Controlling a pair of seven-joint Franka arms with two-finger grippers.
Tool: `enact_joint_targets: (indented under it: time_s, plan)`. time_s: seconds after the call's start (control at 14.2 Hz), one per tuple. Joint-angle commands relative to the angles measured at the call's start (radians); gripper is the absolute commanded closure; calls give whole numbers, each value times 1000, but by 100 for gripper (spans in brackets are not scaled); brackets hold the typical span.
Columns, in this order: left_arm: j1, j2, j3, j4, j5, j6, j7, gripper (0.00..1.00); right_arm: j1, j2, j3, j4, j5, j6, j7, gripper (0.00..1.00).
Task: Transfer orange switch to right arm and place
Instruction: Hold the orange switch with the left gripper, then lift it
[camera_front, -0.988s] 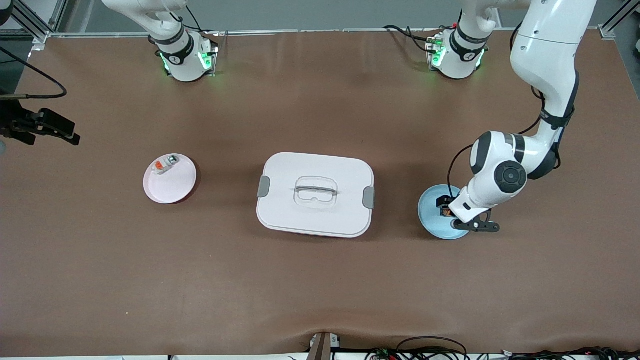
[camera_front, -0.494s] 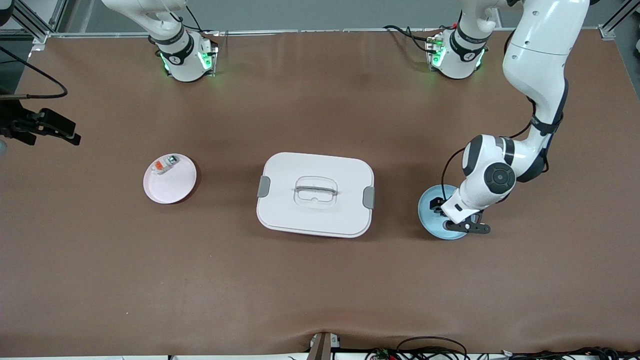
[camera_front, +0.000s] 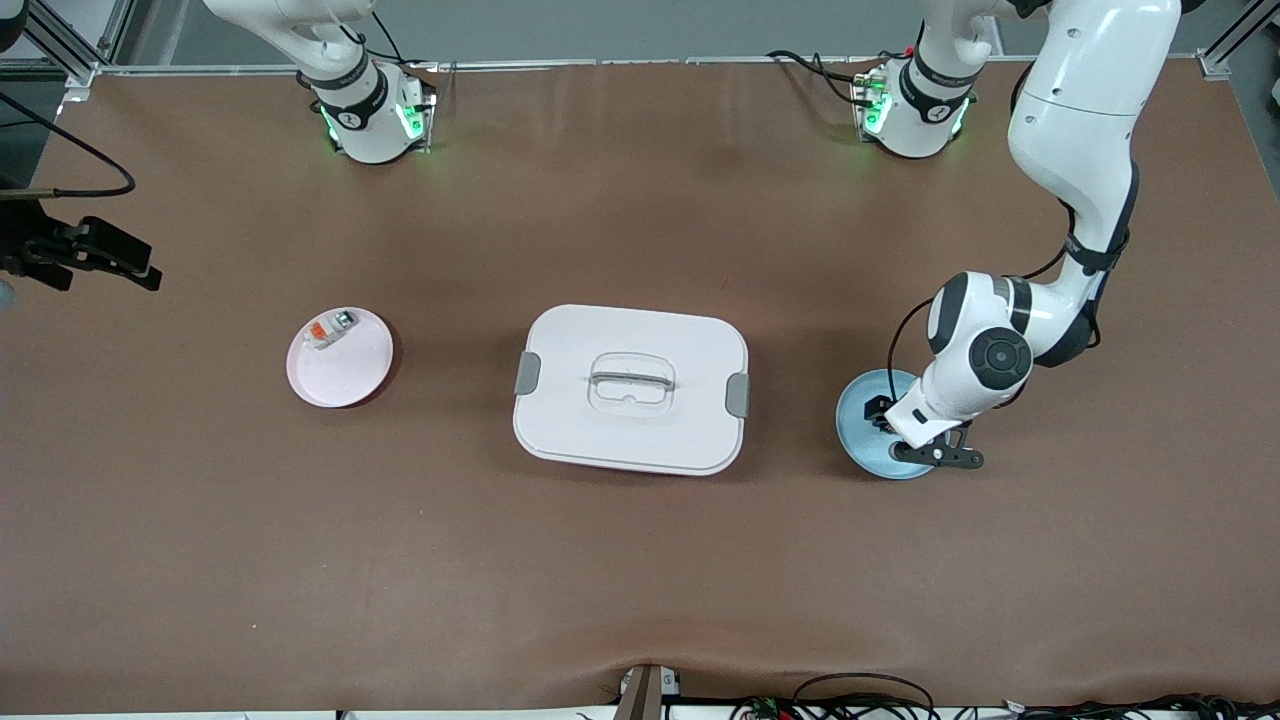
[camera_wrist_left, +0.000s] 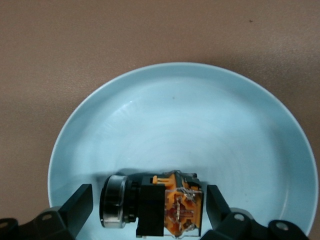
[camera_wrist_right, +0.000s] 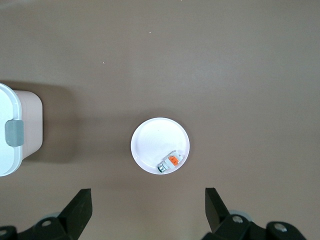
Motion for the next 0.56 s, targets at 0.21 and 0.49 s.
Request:
enact_joint_targets:
  time_s: [0.21,0.49]
  plan:
    - [-1,4,-1,-7,17,15,1,0,-8,-22,6,-20,8,1,-7,0]
    - [-1,4,-2,-5,17,15,-10,35,-5,-22,6,-20,8,2,-7,0]
